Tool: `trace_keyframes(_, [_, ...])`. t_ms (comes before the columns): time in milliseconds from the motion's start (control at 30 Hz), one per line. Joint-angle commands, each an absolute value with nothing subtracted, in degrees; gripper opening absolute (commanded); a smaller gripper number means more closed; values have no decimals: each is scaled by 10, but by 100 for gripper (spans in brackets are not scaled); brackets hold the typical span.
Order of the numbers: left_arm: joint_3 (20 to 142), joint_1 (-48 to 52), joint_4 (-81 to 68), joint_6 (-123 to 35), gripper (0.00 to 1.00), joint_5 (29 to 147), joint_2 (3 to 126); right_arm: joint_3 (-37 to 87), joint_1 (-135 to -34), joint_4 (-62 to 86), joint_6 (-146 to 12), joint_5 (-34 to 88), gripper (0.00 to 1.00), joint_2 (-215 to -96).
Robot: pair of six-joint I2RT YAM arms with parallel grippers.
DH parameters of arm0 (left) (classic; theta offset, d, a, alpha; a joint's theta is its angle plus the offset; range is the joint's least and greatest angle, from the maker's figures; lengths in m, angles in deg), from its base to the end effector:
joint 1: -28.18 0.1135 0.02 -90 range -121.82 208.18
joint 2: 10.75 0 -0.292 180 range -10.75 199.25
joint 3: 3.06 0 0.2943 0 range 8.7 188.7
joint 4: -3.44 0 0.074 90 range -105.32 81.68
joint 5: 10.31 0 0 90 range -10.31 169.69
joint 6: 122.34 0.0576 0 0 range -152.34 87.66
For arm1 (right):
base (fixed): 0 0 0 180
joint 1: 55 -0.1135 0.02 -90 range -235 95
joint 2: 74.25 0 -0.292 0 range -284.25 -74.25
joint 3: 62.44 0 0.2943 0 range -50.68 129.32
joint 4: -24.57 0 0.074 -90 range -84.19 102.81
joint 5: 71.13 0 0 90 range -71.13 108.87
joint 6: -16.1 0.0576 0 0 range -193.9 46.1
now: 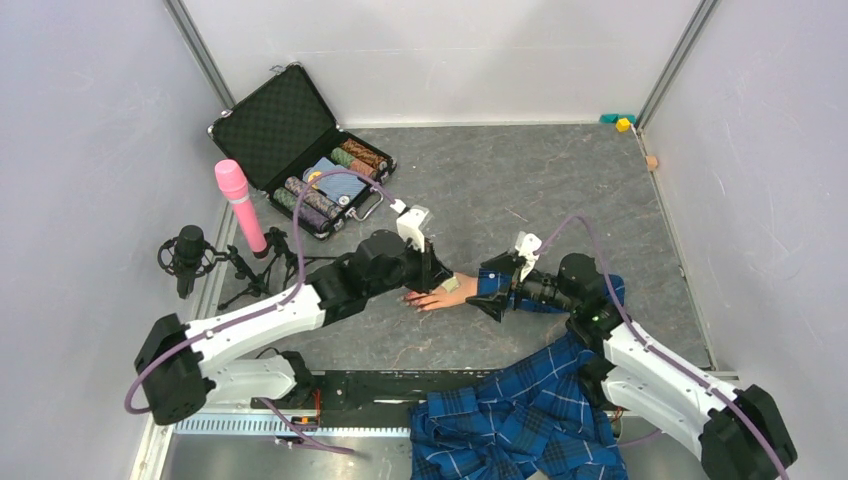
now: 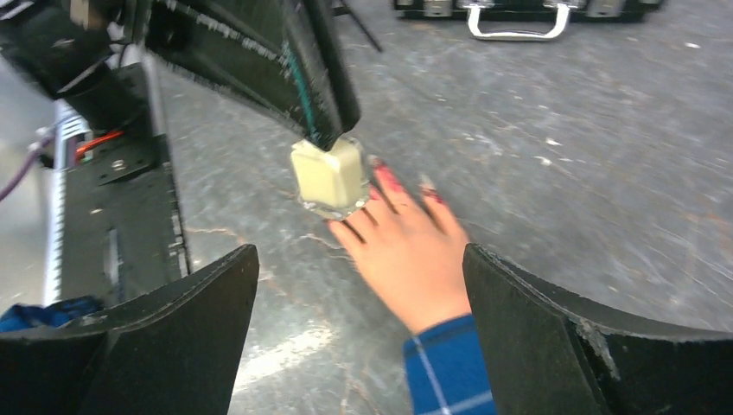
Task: Paint the nails
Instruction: Pick up the nail polish bottle from the center of the board, then unscrew the nail polish bottle.
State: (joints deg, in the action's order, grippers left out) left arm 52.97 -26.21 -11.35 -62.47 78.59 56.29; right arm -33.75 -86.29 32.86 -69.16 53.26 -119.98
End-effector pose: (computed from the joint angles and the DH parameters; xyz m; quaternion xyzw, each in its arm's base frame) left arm 0.1834 -0.2542 0.2689 0.1730 0.8292 -0.3513 0.3987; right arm 0.1691 0.1409 0.2179 -0.3538 0.6615 0.4057 0.5221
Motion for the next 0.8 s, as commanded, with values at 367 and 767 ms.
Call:
trace_keyframes(367, [499, -258, -91, -622, 2, 965, 451, -302, -983, 447, -651, 571, 86, -1228])
trace_keyframes(767, [482, -258, -64, -623, 2, 953, 426, -285, -1006, 470, -626, 583, 50, -1289])
